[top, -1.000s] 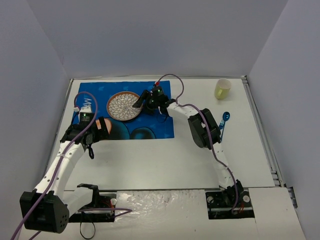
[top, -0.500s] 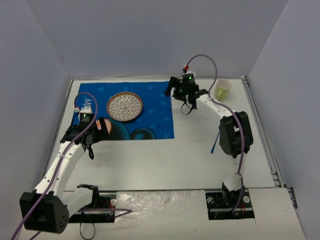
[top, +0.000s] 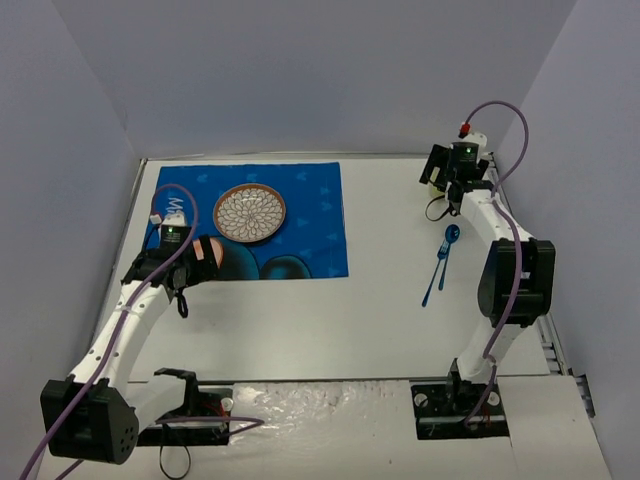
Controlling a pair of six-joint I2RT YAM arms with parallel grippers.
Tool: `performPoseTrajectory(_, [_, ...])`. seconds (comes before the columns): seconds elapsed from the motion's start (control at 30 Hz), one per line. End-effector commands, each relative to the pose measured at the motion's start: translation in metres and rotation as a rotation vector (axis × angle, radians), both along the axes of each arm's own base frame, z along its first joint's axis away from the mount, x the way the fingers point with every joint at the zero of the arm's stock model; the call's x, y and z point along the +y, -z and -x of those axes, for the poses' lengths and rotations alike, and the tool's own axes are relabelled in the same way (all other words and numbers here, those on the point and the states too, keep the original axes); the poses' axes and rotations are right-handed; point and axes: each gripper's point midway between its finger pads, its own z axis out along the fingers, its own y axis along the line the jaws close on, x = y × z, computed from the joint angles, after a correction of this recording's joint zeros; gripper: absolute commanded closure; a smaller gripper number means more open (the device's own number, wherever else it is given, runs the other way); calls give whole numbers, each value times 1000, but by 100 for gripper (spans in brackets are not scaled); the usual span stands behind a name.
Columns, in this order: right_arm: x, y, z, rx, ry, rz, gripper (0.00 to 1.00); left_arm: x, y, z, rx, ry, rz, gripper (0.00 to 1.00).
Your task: Set the dinner table for one person
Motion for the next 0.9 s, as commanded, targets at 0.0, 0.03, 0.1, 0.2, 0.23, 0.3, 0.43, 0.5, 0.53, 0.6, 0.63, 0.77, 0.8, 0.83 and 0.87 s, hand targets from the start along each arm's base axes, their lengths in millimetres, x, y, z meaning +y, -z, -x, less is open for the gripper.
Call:
performPoseTrajectory(0.0, [-15,-7,-24,-64,15,31,14,0,-26,-19,-88,1,3,3])
performPoseTrajectory(0.03, [-21,-3,-27,-62,23,29,15,0,-26,-20,-90,1,4,3])
performPoseTrajectory(0.1, [-22,2,-33,-61,16,27,18,1,-26,-20,-91,-1,5,3])
performPoseTrajectory(0.2, [-22,8,-41,-62,12,31,22,2,-26,-20,-92,-4,5,3])
performPoseTrajectory(0.23, [-23,10,-43,-66,19,36,24,2,-25,-20,-92,-5,5,3])
performPoseTrajectory(0.3, [-24,12,-46,-72,20,38,29,2,-25,-20,-94,-4,5,3])
performPoseTrajectory(0.43, [-26,15,-54,-75,19,49,38,3,-24,-20,-92,-8,-1,3])
performPoseTrajectory(0.5, [-27,15,-58,-79,17,53,44,4,-23,-19,-90,-12,-6,3])
performPoseTrajectory(0.53, [-28,15,-60,-81,17,54,46,5,-23,-18,-90,-14,-8,3])
performPoseTrajectory(0.6, [-30,18,-62,-79,21,59,49,6,-24,-18,-92,-18,-11,3])
performPoseTrajectory(0.63, [-31,18,-63,-81,25,60,51,6,-24,-17,-93,-18,-11,3])
performPoseTrajectory(0.77, [-33,21,-67,-80,26,60,57,6,-24,-17,-93,-19,-12,3])
performPoseTrajectory(0.8, [-34,22,-68,-78,28,59,58,7,-24,-17,-93,-21,-14,3])
performPoseTrajectory(0.83, [-36,23,-67,-77,31,56,59,8,-24,-17,-95,-24,-18,3])
performPoseTrajectory(0.87, [-38,24,-67,-76,36,49,60,8,-25,-16,-96,-26,-20,3])
